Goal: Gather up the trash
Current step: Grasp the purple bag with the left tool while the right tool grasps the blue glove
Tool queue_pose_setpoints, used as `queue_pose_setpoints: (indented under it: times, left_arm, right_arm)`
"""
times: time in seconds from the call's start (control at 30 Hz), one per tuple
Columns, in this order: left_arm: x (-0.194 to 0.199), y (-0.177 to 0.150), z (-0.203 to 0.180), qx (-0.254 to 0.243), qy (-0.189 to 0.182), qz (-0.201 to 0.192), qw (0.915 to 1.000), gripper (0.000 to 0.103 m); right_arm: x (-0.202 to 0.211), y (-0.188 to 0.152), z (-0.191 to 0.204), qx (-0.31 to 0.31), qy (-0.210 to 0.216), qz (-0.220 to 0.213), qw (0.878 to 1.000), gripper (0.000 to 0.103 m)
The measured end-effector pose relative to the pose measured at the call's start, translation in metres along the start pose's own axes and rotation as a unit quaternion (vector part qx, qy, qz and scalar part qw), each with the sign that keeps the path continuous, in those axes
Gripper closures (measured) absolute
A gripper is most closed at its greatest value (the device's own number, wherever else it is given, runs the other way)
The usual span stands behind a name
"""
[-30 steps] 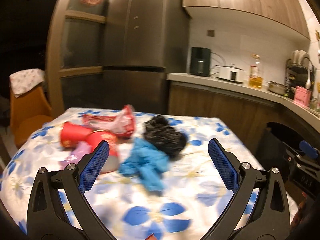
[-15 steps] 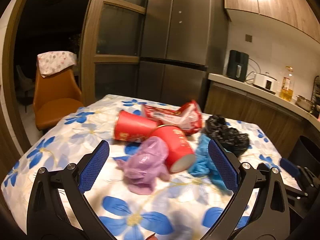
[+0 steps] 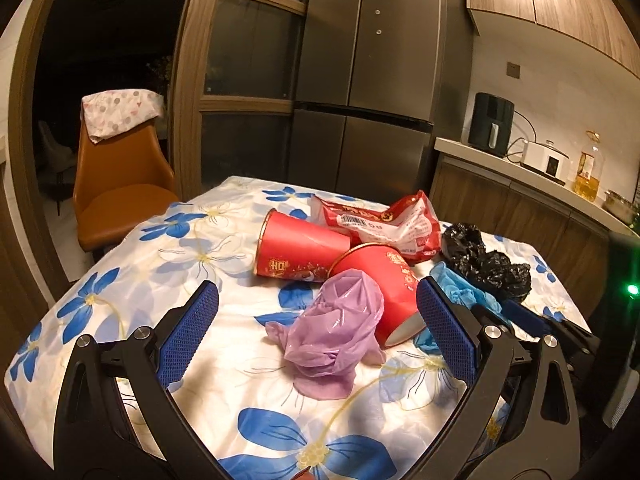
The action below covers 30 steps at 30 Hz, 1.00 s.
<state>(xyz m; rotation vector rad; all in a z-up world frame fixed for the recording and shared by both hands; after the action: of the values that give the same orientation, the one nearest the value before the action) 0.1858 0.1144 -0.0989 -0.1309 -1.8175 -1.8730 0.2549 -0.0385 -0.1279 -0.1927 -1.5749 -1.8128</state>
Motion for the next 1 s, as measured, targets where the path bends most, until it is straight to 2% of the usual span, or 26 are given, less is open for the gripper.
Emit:
queue_pose_setpoints:
  times: [0.03, 0.07, 0.17, 0.3, 0.47, 0.7, 0.8, 0.87, 0.93, 1.0]
  left_arm:
    - [-0.002, -0.001, 0.000, 0.000, -0.001, 0.003, 1.0000, 0.005]
    - [-0.003, -0.001, -0.001, -0.001, -0.002, 0.005, 1.0000, 0.005]
    - [-0.006, -0.002, -0.001, 0.000, -0.003, 0.011, 0.9999, 0.005]
    - [-0.016, -0.005, -0.005, -0.006, -0.009, 0.030, 0.9995, 0.007]
    - [-0.023, -0.009, -0.004, -0.004, -0.009, 0.049, 0.9987, 0.027]
    - [-0.038, -0.017, -0.007, 0.000, -0.036, 0.083, 0.9958, 0.044]
    - [-0.044, -0.020, -0.010, 0.002, -0.055, 0.099, 0.9935, 0.062]
    - [-0.046, -0.023, -0.011, 0.004, -0.064, 0.109, 0.9920, 0.079]
    - [-0.047, -0.026, -0.010, 0.016, -0.075, 0.115, 0.9904, 0.089]
    - [-0.044, -0.029, -0.007, 0.028, -0.084, 0.115, 0.9894, 0.095]
  right_arm:
    - [-0.001, 0.000, 0.001, 0.000, 0.004, 0.003, 1.000, 0.078]
    - [-0.001, 0.001, 0.002, 0.001, 0.008, 0.004, 1.000, 0.089]
    - [0.007, 0.002, 0.003, 0.003, 0.018, -0.010, 1.000, 0.101]
    - [0.025, 0.004, -0.002, -0.009, 0.028, -0.026, 0.999, 0.102]
    - [0.046, 0.007, -0.004, -0.020, 0.037, -0.041, 0.998, 0.102]
    - [0.067, 0.013, -0.006, -0.022, 0.041, -0.055, 0.997, 0.102]
    - [0.074, 0.013, -0.008, -0.022, 0.040, -0.061, 0.997, 0.102]
    - [0.077, 0.013, -0.009, -0.022, 0.039, -0.061, 0.997, 0.102]
    - [0.080, 0.012, -0.011, -0.021, 0.037, -0.062, 0.997, 0.102]
    - [0.084, 0.011, -0.013, -0.020, 0.037, -0.063, 0.997, 0.102]
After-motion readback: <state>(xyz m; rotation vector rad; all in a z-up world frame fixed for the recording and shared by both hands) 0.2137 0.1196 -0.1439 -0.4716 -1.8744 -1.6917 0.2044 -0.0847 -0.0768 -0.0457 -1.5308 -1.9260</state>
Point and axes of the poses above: each gripper's, at about its wrist camera, not at the fingertips, and x roughly against the way its jaws point, z to its left, y to its top, the point moved 4 cm from there along -x, roughly the way its jaws point, and after that the axes turned 13 degrees about -x, right-handed, at the moved point
